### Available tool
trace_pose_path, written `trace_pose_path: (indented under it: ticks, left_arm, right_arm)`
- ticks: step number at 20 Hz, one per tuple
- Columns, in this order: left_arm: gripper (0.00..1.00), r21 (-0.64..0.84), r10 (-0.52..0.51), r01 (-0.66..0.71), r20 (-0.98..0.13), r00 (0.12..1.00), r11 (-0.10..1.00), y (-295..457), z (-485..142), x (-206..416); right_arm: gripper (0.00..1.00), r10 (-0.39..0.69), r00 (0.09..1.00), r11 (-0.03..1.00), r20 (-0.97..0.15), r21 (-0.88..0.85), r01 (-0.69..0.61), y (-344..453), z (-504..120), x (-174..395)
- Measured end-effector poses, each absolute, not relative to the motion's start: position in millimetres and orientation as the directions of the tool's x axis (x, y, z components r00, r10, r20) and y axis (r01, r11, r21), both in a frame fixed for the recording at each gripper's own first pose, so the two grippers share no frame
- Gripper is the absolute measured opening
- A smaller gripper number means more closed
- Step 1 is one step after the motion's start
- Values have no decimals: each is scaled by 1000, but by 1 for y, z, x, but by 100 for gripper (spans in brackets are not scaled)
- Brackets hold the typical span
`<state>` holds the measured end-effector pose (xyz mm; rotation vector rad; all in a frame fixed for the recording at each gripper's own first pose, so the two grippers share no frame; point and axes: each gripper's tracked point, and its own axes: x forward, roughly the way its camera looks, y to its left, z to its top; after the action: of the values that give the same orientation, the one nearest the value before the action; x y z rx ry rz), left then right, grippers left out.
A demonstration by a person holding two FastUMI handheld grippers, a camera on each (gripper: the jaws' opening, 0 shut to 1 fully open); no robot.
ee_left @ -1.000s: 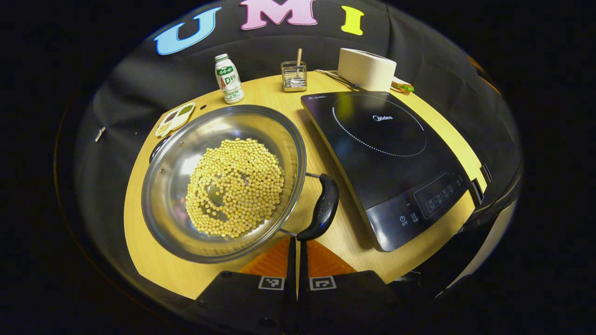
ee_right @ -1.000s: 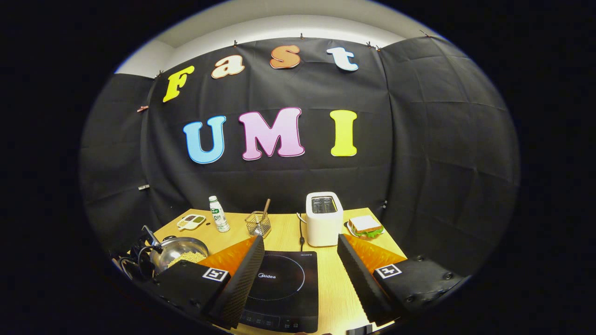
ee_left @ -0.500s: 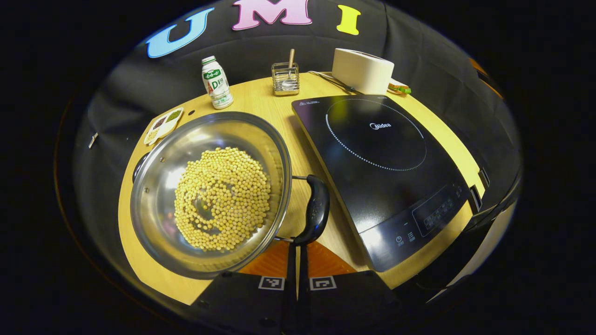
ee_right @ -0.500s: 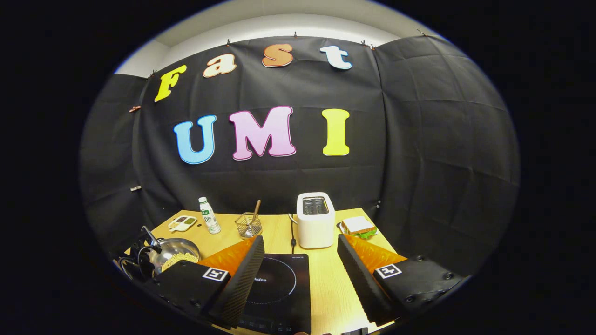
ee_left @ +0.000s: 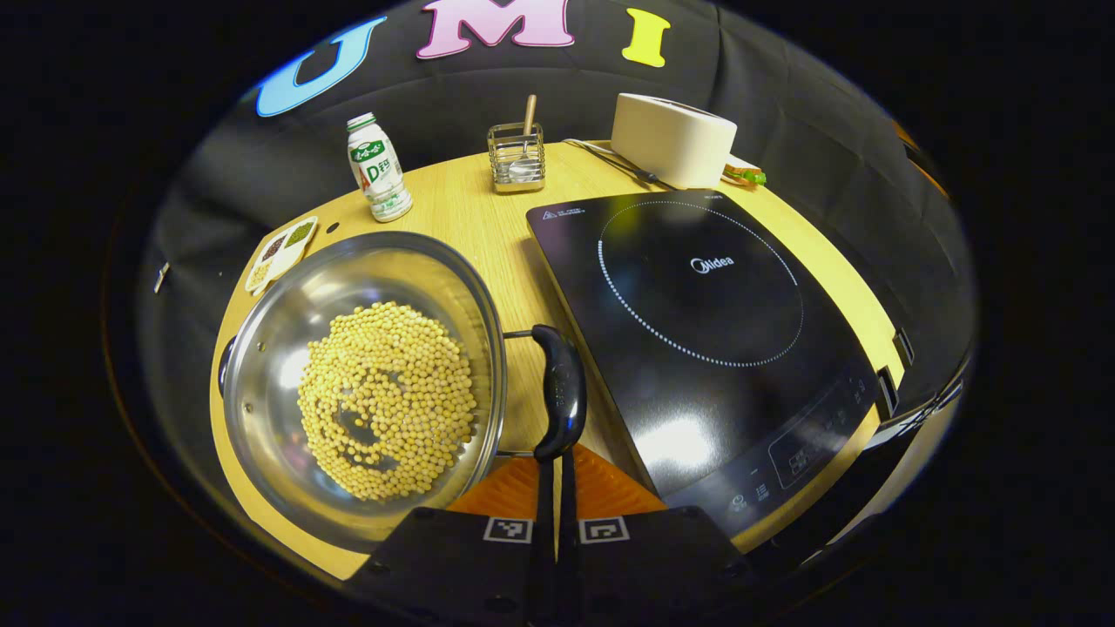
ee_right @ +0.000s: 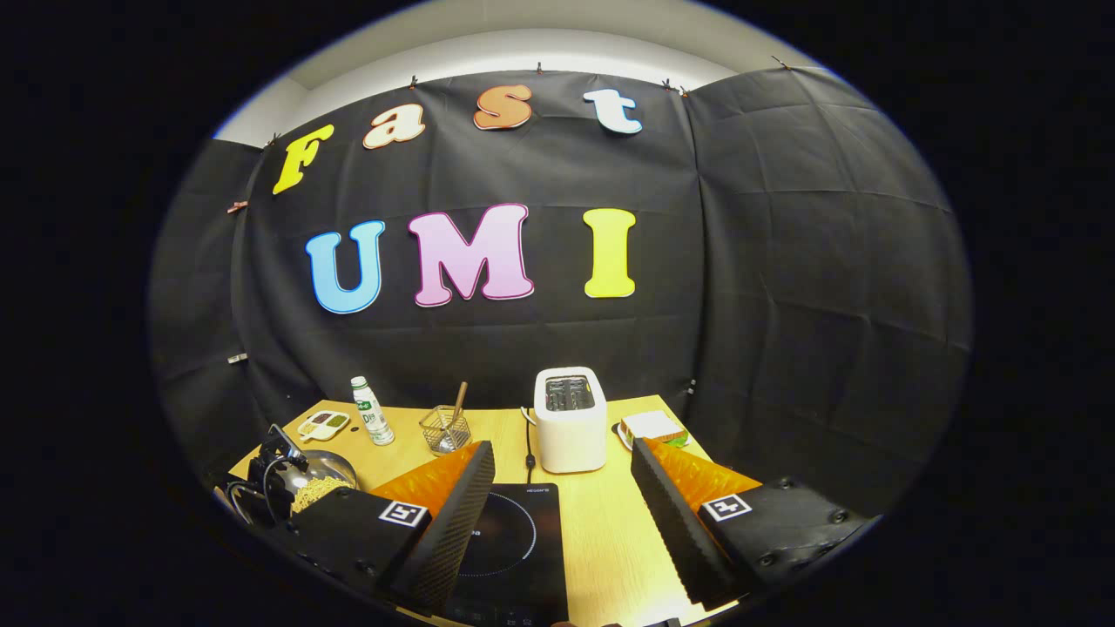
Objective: First push the handle of the pot to place it horizontally, then grasp the pot with both hands and set it on the induction cooktop.
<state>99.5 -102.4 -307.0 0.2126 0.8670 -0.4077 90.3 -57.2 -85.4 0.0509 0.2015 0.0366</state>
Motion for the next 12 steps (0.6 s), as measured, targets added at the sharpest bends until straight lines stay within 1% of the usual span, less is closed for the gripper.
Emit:
trace_pose_path:
  ticks: [6, 12]
  left_arm:
    - [5, 13, -269, 433, -767, 582, 901, -113, -305, 125]
    - [5, 9, -268, 422, -760, 592, 907, -120, -305, 145]
  right_arm:
    - [98, 13, 981, 999, -192, 33, -7, -68, -83, 91]
    - [98, 7, 979, 1000, -203, 29, -1, -71, -86, 89]
